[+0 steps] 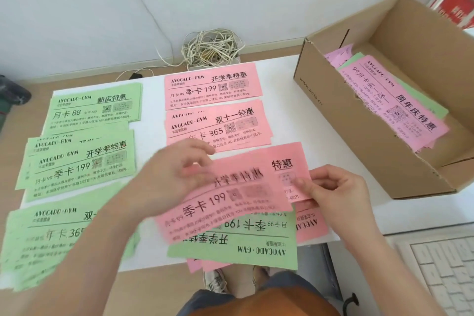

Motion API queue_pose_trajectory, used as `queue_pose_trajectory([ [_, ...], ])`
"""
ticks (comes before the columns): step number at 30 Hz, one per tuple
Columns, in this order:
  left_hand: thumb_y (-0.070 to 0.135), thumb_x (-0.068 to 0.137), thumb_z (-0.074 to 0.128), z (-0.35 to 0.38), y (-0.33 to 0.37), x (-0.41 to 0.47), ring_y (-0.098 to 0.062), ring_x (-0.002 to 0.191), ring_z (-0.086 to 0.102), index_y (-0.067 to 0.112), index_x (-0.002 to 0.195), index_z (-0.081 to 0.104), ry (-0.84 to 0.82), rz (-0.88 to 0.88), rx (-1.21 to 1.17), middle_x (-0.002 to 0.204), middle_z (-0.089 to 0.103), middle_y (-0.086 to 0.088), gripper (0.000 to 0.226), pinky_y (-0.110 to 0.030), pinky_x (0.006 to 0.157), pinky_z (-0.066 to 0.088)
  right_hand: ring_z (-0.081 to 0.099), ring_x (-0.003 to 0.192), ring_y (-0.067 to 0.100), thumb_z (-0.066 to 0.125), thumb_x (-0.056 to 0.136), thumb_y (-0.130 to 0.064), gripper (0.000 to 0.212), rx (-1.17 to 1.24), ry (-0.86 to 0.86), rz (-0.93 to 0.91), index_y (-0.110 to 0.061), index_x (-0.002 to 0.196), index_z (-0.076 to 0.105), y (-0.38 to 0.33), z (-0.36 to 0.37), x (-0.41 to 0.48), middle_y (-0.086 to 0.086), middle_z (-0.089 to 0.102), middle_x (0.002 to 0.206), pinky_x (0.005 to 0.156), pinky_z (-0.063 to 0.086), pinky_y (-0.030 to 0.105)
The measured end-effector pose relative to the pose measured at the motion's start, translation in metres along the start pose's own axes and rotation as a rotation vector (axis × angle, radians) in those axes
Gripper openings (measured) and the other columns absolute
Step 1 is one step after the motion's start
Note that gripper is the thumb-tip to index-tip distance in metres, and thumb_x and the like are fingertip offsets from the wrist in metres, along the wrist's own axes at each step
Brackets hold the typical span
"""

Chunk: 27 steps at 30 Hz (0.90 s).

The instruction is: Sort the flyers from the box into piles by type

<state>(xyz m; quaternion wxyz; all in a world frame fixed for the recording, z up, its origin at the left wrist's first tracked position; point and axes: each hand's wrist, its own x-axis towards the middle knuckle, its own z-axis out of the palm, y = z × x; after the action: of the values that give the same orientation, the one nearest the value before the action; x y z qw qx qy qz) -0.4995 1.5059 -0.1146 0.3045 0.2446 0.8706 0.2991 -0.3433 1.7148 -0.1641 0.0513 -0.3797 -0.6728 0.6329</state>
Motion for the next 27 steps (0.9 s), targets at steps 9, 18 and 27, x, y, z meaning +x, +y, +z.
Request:
queue_pose_trajectory([
  [9,0.009,0.086,0.066,0.028,-0.009,0.009,0.005,0.073,0.061,0.046,0.105,0.057,0.095,0.045,0.064,0.086,0.064,0.018,0.043,-0.013,0.067,0.045,0.065,0.069,0.008,0.073,0.076,-0.043,0.020,-0.230,-0.058,-0.156,-0.027,0.084,0.066,0.011,0.007,-0.012,-0.009,0.071,0.076,0.060,0.052,0.024],
  [18,0.007,0.090,0.060,-0.030,-0.033,-0.004,0.015,0.076,0.059,0.039,0.075,0.065,0.203,-0.026,0.065,0.076,0.064,0.038,0.035,-0.007,0.065,0.037,0.039,0.132,0.044,0.093,0.029,-0.036,0.124,-1.364,-0.479,-0.625,-0.030,0.141,0.040,0.049,0.052,-0.038,0.018,0.040,0.147,0.097,0.037,0.066],
  [27,0.009,0.091,0.058,-0.021,-0.050,-0.008,-0.003,0.084,0.063,0.030,0.084,0.066,0.025,-0.071,0.093,0.082,0.070,0.019,0.024,-0.021,0.074,0.044,0.025,0.135,0.052,0.037,0.096,-0.018,0.057,-1.596,-0.475,-0.565,-0.017,0.149,0.016,0.019,0.039,-0.049,0.033,0.010,0.153,0.104,0.034,0.056],
])
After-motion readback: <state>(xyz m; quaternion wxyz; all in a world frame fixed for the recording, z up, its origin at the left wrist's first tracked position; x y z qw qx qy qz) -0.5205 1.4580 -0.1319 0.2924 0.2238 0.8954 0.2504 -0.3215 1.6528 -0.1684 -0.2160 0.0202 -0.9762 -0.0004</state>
